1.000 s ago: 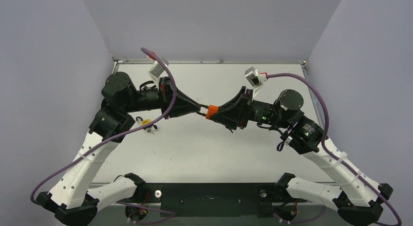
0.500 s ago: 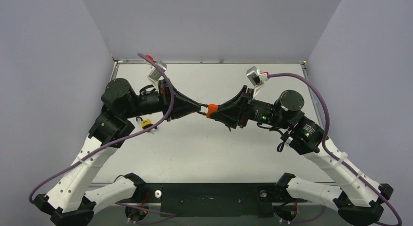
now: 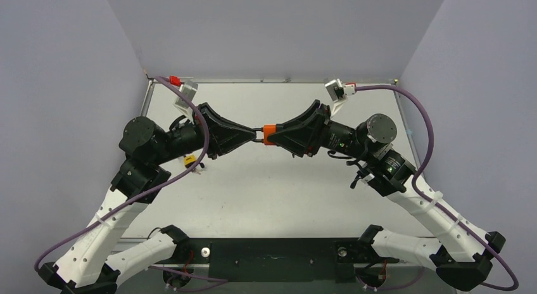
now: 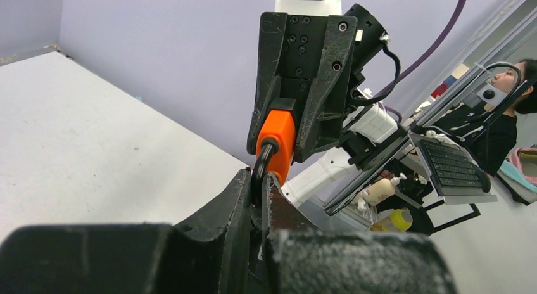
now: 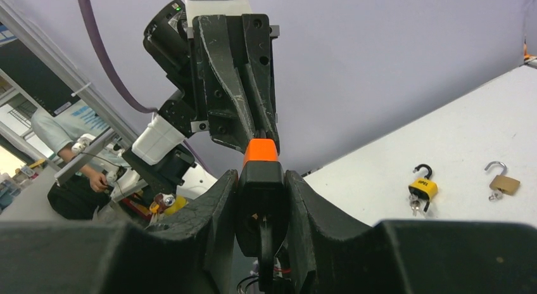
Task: Lock with the key
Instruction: Lock the lock.
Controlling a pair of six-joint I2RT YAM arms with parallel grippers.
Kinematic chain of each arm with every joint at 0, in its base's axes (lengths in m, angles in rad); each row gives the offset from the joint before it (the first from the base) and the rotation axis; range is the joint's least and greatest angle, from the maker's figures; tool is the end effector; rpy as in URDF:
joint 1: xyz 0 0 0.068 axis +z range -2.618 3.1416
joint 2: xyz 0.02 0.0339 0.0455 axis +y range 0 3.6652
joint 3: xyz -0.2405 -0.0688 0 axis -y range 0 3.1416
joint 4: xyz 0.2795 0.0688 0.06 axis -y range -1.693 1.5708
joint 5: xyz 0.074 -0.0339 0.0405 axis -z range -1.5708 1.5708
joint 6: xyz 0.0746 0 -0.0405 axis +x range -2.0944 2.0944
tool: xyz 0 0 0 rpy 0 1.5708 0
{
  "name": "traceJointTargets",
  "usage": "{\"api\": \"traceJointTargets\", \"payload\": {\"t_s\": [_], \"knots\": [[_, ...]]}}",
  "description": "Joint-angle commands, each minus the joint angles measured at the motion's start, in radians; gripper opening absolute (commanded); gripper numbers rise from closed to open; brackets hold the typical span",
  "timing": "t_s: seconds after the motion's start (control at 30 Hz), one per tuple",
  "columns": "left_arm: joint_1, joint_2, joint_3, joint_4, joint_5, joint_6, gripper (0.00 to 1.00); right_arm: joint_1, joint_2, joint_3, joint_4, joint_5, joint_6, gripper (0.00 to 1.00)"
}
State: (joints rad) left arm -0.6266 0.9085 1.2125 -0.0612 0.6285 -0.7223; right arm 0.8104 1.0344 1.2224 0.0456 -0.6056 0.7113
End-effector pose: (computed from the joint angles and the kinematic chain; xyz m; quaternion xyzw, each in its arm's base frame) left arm 0.1778 -0.1829 0.4764 0.2151 0.5971 -0.6165 0.4660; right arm 0.1706 0.2409 0.4627 -0.2630 0.5794 0.6503 0.4150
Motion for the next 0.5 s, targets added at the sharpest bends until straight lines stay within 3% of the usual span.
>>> {"api": "traceJointTargets", "payload": {"t_s": [0.0,0.47], "knots": [[-0.045,0.029,-0.013,0.046,0.049,-0.053,0.00,0.020,0.046,0.002,0.158,0.015,0.035,0.00],[-0.082,0.105,0.075,0.093,0.018,-0.087,0.00,0.101,0.093,0.001,0.041,0.073,-0.049,0.00]]}}
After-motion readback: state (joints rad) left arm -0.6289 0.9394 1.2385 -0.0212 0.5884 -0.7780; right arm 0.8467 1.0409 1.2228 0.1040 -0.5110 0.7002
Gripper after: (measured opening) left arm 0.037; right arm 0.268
